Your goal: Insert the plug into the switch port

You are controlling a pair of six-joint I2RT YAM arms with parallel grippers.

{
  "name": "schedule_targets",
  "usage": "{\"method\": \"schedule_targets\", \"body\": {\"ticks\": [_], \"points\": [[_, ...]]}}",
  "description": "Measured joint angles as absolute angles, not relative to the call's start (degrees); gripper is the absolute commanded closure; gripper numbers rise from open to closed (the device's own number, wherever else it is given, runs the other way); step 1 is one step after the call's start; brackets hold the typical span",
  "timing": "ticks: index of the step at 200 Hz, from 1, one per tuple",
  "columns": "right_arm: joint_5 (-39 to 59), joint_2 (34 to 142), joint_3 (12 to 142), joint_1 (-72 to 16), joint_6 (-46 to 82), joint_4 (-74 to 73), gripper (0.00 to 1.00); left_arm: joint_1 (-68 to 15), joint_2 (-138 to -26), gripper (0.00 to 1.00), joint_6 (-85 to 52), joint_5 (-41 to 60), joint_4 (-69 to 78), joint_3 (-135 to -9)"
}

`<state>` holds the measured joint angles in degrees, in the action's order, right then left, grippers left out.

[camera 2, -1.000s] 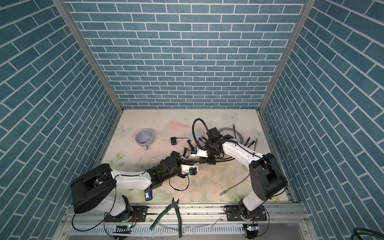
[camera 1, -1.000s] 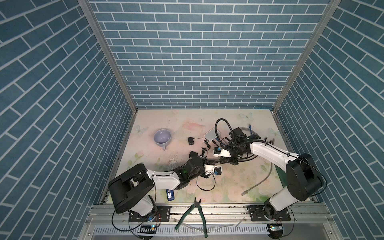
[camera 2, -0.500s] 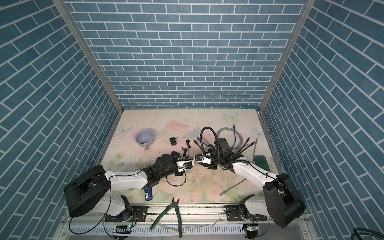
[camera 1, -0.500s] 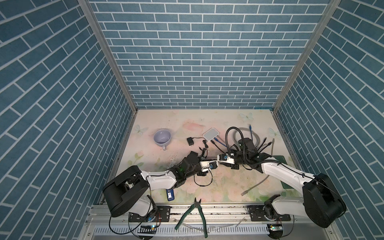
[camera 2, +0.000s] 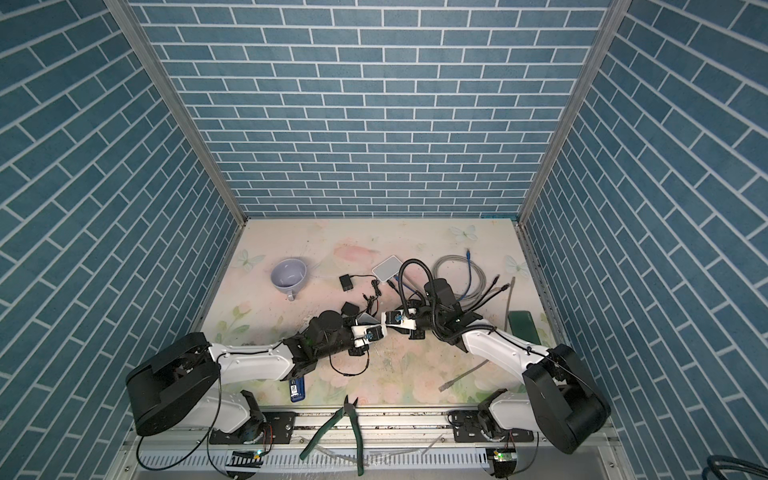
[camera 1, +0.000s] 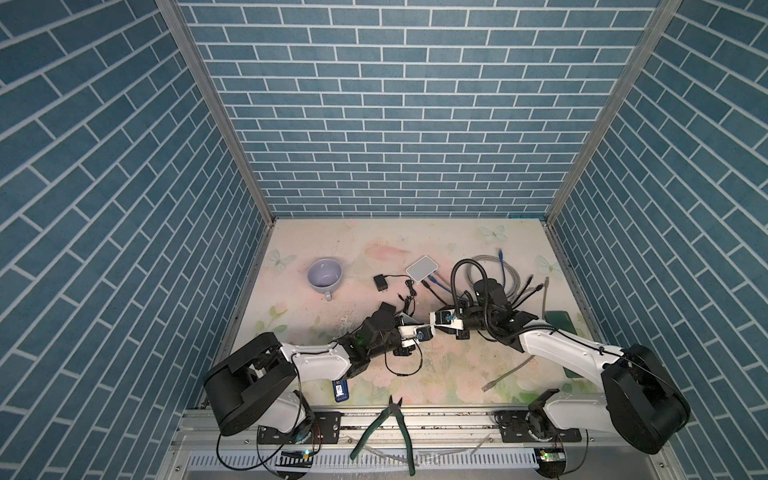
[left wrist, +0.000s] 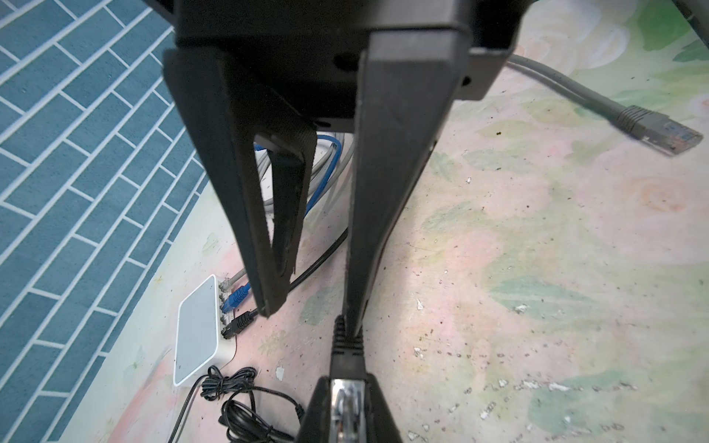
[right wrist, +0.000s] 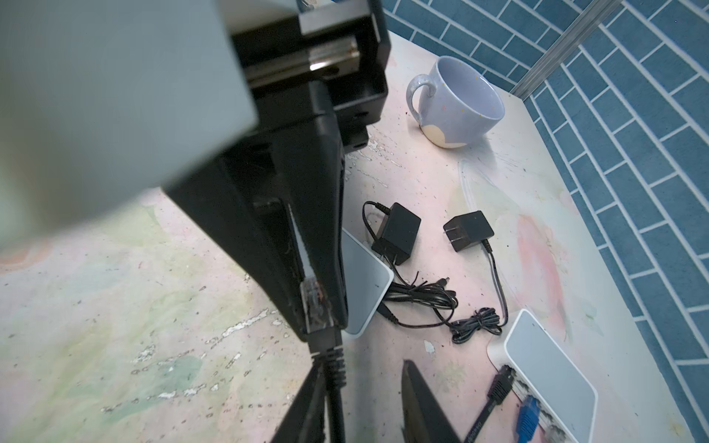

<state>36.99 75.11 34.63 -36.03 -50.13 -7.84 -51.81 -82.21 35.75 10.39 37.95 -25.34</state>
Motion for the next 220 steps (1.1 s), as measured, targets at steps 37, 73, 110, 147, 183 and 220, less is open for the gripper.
{"method": "schedule_targets", "body": {"ticks": [37, 73, 110, 147, 183, 220], "points": [[37.74, 76.03, 34.63, -36.32, -49.5, -8.71, 0.68, -51.72, -81.95, 0.88, 35.77, 10.37, 37.98, -24.91], [38.39, 76.01, 34.57, -36.34, -49.28, -8.67, 0.68, -51.72, -81.52, 0.88, 35.99, 10.35, 38.02, -24.73], [38.52, 75.22, 32.73, -36.32, -48.27, -8.67, 0.69, -51.75, -81.34, 0.88, 36.77, 10.48, 37.82, -24.21], [39.07, 74.56, 30.55, -36.38, -48.18, -9.26, 0.7, -51.66, -80.75, 0.88, 36.73, 11.0, 37.95, -23.77], [39.88, 74.56, 29.82, -36.38, -47.7, -11.62, 0.7, -51.66, -80.58, 0.88, 36.67, 12.99, 38.39, -23.53], [40.58, 74.87, 29.82, -36.38, -47.09, -13.82, 0.73, -51.66, -80.58, 0.88, 36.64, 14.5, 38.81, -23.51]]}}
